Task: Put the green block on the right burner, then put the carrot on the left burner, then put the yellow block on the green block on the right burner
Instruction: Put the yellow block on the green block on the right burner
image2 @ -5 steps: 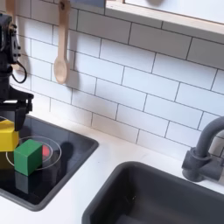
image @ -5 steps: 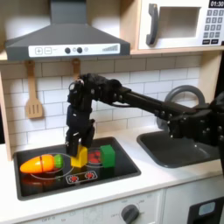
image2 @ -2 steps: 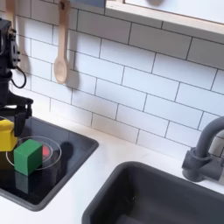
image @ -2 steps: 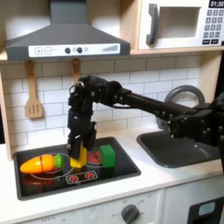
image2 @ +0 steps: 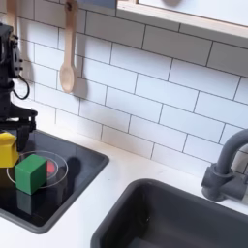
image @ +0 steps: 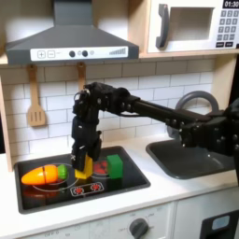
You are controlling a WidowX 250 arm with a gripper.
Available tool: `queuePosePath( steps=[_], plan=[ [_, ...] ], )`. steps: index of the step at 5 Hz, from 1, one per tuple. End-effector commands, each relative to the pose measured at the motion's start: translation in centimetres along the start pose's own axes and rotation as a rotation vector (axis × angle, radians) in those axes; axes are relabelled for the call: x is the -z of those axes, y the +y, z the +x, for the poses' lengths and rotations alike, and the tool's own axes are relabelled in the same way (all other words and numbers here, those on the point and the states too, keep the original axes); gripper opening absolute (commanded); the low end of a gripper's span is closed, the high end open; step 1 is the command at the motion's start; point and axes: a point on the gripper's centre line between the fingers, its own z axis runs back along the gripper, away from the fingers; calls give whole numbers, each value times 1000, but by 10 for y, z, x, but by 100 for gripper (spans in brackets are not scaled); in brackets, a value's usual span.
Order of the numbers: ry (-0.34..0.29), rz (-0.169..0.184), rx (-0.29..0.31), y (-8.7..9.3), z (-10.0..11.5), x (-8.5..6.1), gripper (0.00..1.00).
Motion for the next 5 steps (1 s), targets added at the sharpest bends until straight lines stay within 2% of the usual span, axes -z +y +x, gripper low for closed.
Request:
queuePosePath(
  steps=[1,2,3,5],
  plan=[
    [-11,15,10,-8,0,2,100],
    [-2,36,5,-4,2,3,48],
    [21,41,-7,-2,4,7,0],
    [11,36,-11,-3,5,5,0]
  ],
)
